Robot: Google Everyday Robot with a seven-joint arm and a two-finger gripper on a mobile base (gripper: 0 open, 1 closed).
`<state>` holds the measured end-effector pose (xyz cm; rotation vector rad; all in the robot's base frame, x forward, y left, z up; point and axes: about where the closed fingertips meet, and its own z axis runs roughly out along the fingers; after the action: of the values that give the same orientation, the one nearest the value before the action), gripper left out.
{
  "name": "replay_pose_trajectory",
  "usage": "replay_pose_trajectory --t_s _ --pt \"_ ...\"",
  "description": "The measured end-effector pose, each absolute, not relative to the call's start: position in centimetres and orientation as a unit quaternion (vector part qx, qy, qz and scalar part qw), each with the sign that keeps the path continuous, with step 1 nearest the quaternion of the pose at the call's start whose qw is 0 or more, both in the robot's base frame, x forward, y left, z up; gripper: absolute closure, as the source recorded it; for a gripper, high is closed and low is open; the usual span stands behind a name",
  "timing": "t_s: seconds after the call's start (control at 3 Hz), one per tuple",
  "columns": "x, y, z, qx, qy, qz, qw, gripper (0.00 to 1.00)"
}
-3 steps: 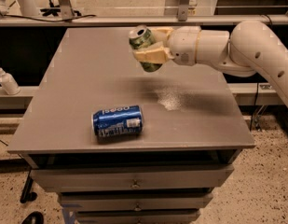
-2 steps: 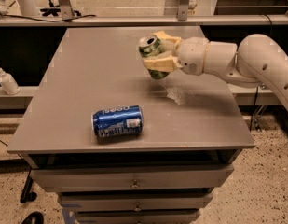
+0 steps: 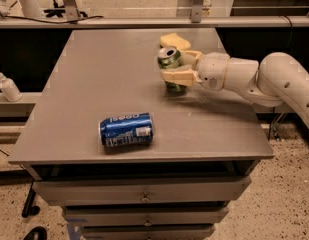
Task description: Place green can upright
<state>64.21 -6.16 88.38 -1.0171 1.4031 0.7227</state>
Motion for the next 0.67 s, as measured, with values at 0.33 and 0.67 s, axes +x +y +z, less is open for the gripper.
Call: replay_pose_trajectory --t_s 0.33,0.67 --pt "64.21 -6.19 88.75 -0.437 0.603 0.311 0.591 0.63" --pt "64.22 -6.21 88.95 -0.437 0.603 0.311 0.591 0.39"
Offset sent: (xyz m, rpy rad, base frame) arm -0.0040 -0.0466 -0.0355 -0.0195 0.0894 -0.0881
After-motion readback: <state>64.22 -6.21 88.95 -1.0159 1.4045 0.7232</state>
